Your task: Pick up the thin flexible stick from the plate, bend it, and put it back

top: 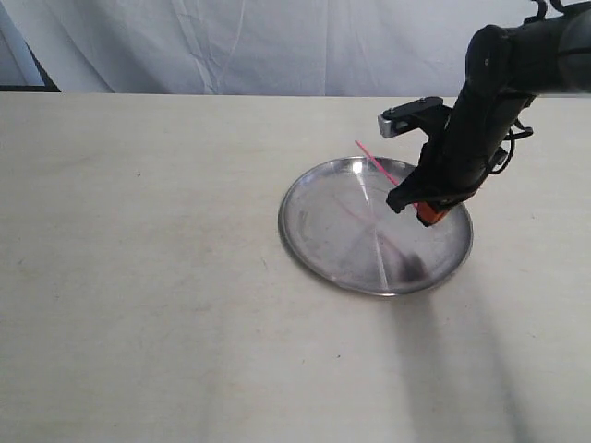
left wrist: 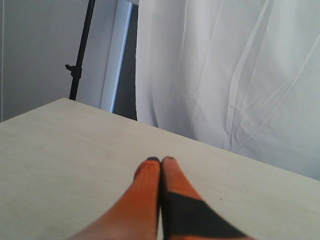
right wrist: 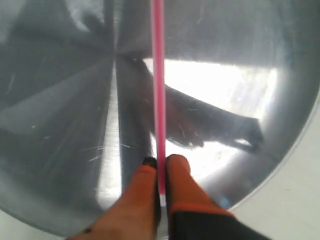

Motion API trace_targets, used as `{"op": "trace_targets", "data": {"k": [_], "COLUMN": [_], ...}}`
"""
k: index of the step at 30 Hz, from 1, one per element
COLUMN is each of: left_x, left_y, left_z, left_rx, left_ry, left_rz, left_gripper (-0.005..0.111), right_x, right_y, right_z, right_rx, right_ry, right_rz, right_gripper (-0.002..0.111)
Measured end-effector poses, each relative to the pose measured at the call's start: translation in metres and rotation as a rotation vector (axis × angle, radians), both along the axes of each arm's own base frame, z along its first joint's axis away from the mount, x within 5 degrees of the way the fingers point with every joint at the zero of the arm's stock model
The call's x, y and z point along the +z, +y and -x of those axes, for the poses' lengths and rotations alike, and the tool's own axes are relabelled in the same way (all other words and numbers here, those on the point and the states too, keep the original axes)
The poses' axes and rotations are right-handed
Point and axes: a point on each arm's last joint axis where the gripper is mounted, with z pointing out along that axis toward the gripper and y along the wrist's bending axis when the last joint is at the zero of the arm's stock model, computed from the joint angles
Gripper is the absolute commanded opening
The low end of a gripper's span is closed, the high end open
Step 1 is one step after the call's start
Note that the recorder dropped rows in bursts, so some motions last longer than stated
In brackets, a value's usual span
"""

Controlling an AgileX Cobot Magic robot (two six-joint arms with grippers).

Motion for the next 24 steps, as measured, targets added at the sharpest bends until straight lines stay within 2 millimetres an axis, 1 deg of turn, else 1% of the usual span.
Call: {"op": "trace_targets", "data": {"k": [5, 10, 15, 24], "left_x": [0.0, 0.0, 0.0, 0.0], "left_y": [0.0, 0.0, 0.0, 0.0], "left_z": [0.0, 0.0, 0.0, 0.0], "left_rx": [0.002, 0.002, 0.002, 0.002], "left_ry": [0.0, 0.0, 0.0, 0.0], "left_rz": [-0.019, -0.019, -0.023, -0.025], "left_gripper": [0.0, 0.0, 0.0, 0.0], "right_x": [0.018, 0.038, 0.059, 0.081], "right_y": [0.001, 0.007, 0.012, 0.018], "right_z": [0.004, 0.014, 0.03, 0.063], "right_rx": [-0.006, 0.004, 0.015, 0.032], "right_ry": [-0.02, -0.021, -0.059, -0.115], "right_rz": [-0.021, -0.099, -0.193, -0.321], "right_gripper": [-0.001, -0.001, -0.001, -0.001]}}
